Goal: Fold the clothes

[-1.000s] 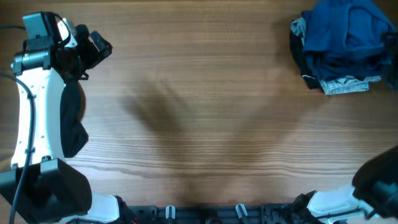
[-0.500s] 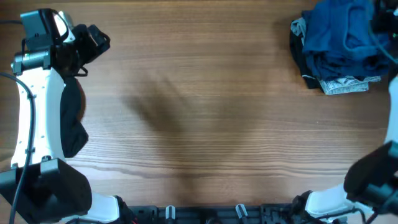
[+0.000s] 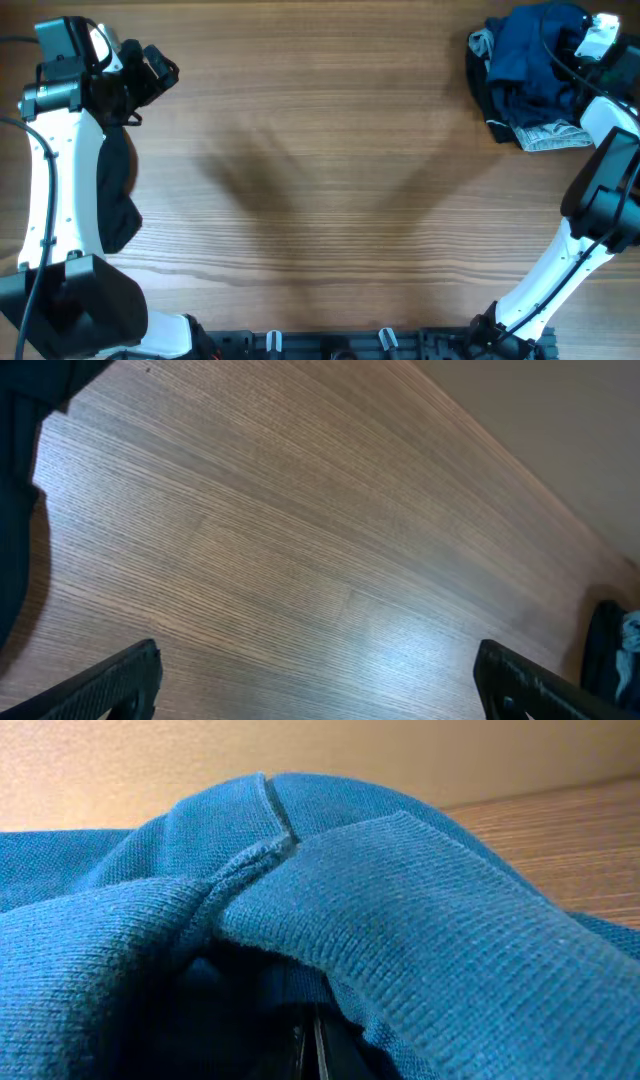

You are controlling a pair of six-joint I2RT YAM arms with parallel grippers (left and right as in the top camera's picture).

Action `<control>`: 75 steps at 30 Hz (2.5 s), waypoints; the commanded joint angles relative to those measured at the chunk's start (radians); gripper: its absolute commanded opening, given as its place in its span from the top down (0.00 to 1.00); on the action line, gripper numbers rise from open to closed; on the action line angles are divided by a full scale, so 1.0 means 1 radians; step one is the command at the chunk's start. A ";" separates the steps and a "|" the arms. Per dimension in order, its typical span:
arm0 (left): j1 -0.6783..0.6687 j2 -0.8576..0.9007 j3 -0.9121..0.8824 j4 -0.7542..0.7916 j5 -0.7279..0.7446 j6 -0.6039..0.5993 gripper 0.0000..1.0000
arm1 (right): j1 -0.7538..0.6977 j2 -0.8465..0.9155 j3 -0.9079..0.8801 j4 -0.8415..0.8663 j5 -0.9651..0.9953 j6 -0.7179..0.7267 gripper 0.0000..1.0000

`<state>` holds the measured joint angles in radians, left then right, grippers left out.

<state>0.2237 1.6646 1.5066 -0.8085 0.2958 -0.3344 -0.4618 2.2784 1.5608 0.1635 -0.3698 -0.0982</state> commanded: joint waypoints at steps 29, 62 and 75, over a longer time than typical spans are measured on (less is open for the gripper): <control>-0.130 -0.570 -0.001 -0.121 -0.047 0.118 0.00 | 0.006 -1.405 -0.075 -1.057 -0.048 0.125 0.00; -0.281 -1.069 -1.072 1.067 -0.108 0.118 0.00 | 0.006 -0.702 -0.076 -1.202 -0.048 0.126 0.00; -0.205 -1.559 -1.501 0.994 -0.131 0.039 0.00 | 0.006 -0.618 -0.076 -1.091 -0.048 0.127 0.00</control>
<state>-0.0059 0.1555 0.0154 0.2550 0.1795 -0.2512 -0.4587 1.6512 1.4849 -0.9337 -0.4179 0.0261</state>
